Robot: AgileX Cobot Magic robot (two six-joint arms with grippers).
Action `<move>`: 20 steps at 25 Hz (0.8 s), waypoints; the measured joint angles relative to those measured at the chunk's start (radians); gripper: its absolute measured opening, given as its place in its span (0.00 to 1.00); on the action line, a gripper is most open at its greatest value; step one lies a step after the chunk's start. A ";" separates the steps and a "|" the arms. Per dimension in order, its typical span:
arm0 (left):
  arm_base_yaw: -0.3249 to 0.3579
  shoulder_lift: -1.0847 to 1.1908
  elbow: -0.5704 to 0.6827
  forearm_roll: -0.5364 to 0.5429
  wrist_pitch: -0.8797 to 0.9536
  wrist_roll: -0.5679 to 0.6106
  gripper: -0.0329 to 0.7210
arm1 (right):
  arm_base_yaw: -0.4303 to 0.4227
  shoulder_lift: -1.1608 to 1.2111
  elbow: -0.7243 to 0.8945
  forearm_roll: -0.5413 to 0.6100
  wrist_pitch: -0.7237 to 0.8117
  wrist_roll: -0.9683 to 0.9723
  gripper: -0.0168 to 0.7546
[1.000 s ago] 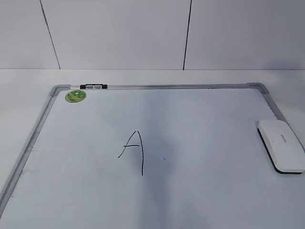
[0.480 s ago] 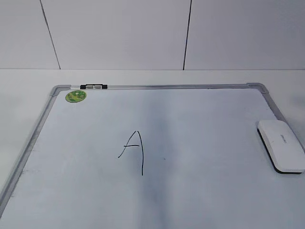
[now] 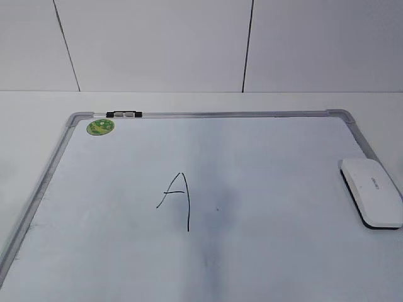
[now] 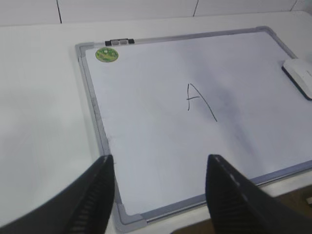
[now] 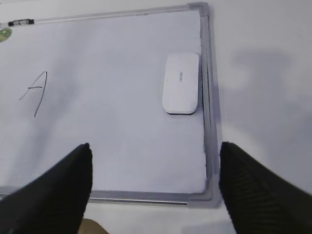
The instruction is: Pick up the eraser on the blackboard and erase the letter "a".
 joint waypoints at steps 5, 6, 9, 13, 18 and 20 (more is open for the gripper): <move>0.000 -0.054 0.137 0.000 0.000 0.000 0.64 | 0.000 -0.076 0.145 -0.013 0.000 -0.002 0.82; 0.000 -0.068 0.166 0.000 0.000 0.000 0.64 | 0.000 -0.093 0.182 -0.018 0.000 -0.002 0.82; 0.000 -0.108 0.242 0.006 0.000 0.000 0.64 | 0.000 -0.140 0.259 -0.033 0.000 -0.006 0.81; 0.000 -0.160 0.319 0.038 -0.021 0.000 0.63 | 0.000 -0.185 0.319 -0.039 0.000 -0.007 0.80; 0.000 -0.223 0.367 0.077 -0.069 0.005 0.62 | 0.000 -0.202 0.328 -0.049 -0.017 -0.022 0.79; 0.000 -0.237 0.371 0.091 -0.092 0.005 0.62 | 0.000 -0.203 0.328 -0.056 -0.031 -0.025 0.79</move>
